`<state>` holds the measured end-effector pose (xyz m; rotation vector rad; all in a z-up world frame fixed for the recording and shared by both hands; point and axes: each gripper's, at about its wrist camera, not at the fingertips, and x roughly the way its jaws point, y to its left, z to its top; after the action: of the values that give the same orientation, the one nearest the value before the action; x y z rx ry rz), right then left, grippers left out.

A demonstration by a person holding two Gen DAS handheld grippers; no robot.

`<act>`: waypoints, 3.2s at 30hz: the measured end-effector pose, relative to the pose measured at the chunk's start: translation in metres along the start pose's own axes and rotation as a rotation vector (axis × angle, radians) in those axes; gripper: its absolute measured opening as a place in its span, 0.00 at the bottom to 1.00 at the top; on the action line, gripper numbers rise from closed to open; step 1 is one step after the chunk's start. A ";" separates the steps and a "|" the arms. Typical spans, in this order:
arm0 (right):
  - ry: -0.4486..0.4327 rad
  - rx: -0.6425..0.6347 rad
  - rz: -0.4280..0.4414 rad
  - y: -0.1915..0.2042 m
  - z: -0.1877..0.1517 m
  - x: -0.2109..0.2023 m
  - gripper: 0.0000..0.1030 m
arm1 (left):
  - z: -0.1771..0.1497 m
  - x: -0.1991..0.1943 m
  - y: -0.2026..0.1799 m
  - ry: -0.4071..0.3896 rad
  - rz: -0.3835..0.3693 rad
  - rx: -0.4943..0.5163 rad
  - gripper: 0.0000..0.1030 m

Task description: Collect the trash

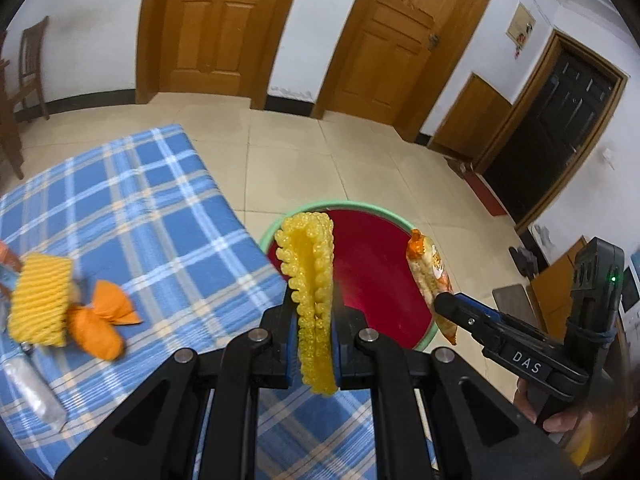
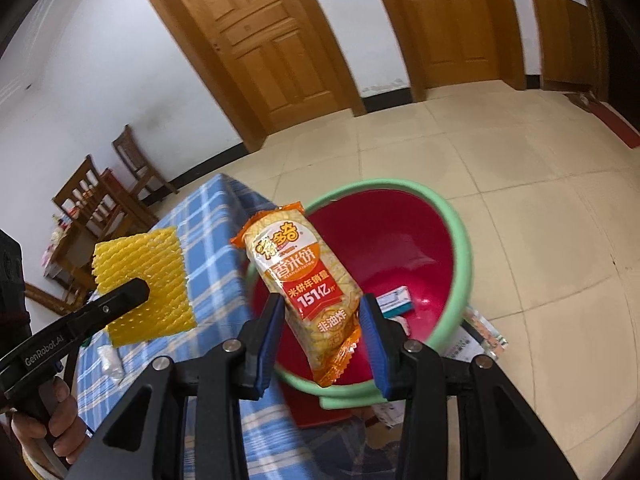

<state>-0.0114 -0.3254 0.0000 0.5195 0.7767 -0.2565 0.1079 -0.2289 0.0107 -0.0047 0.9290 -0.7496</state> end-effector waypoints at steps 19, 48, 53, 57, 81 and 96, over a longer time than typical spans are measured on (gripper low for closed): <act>0.039 0.093 -0.045 -0.037 -0.007 0.017 0.44 | -0.004 0.055 -0.026 0.096 -0.028 0.078 0.25; 0.035 0.074 0.014 -0.018 -0.011 0.006 0.59 | -0.028 -0.014 0.045 0.009 0.154 -0.124 0.60; 0.043 0.062 0.021 -0.008 -0.015 0.008 0.60 | -0.037 -0.029 0.070 0.001 0.205 -0.184 0.60; 0.055 0.048 0.031 0.002 -0.017 0.011 0.61 | -0.045 -0.040 0.090 -0.009 0.232 -0.230 0.60; 0.093 -0.050 0.054 0.052 -0.024 0.024 0.65 | -0.082 -0.088 0.181 -0.076 0.406 -0.411 0.60; 0.125 -0.116 0.062 0.082 -0.026 0.036 0.66 | -0.096 -0.072 0.208 -0.042 0.403 -0.462 0.58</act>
<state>0.0306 -0.2434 -0.0129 0.4522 0.8896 -0.1220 0.1325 -0.0017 -0.0619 -0.2321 1.0058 -0.1521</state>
